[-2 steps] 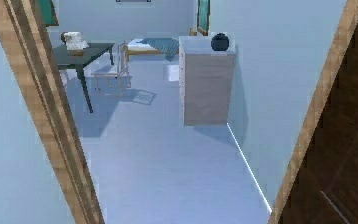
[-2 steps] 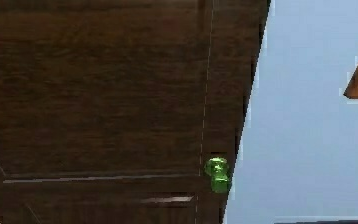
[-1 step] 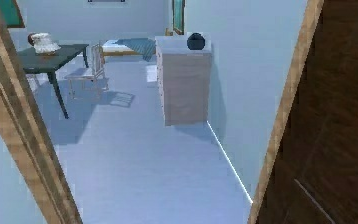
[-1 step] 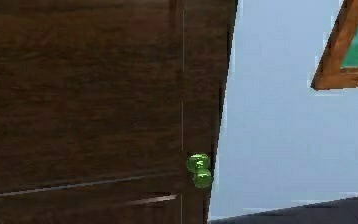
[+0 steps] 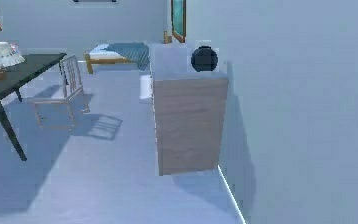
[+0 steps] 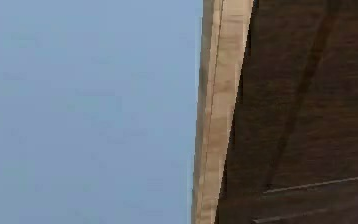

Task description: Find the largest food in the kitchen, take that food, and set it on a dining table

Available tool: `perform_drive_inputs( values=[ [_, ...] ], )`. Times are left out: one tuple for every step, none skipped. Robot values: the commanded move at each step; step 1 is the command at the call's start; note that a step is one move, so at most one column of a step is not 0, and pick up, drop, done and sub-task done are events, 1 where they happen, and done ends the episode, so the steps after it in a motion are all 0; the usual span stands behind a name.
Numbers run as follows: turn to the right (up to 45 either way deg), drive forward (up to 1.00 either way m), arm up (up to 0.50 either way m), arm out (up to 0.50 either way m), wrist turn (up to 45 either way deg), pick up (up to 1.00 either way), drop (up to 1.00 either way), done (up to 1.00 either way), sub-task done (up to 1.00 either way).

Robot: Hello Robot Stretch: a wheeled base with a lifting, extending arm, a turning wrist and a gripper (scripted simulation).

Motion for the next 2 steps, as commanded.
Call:
perform_drive_inputs(
  values=[
    [-45.0, 0.0, 0.0, 0.0, 0.0, 0.0, 0.0, 0.0, 0.0],
    [-30.0, 0.0, 0.0, 0.0, 0.0, 0.0, 0.0, 0.0, 0.0]
  ],
)
